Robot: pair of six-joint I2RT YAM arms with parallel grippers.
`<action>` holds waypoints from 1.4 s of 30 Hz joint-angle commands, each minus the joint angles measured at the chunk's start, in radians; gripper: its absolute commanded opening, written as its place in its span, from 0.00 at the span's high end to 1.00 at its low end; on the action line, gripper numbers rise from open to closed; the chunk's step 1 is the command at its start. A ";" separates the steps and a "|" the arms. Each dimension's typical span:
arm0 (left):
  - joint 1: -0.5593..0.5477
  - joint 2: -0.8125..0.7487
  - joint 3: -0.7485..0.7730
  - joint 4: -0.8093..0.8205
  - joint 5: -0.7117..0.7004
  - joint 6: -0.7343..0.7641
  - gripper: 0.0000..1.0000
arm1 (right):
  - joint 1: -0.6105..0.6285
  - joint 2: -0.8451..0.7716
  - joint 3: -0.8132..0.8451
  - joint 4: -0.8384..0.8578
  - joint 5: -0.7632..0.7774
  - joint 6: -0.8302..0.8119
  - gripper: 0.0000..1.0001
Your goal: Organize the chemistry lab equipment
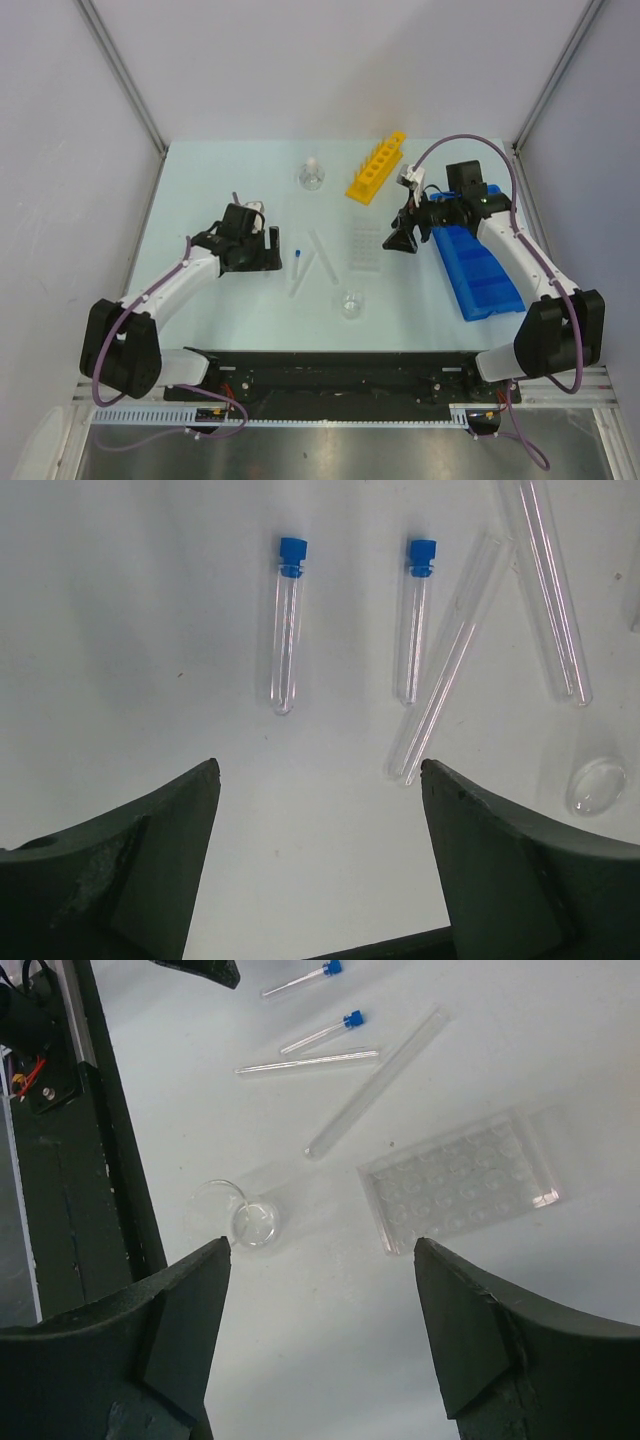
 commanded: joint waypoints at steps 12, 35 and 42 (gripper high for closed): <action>-0.001 0.038 0.026 0.055 -0.020 0.064 0.15 | -0.039 -0.046 -0.054 0.119 -0.058 0.069 0.17; 0.021 0.124 0.056 0.077 -0.009 0.073 0.13 | -0.045 -0.035 -0.078 0.159 -0.063 0.103 0.02; 0.019 0.240 0.109 0.055 -0.032 0.080 0.26 | -0.047 -0.035 -0.083 0.167 -0.063 0.108 0.02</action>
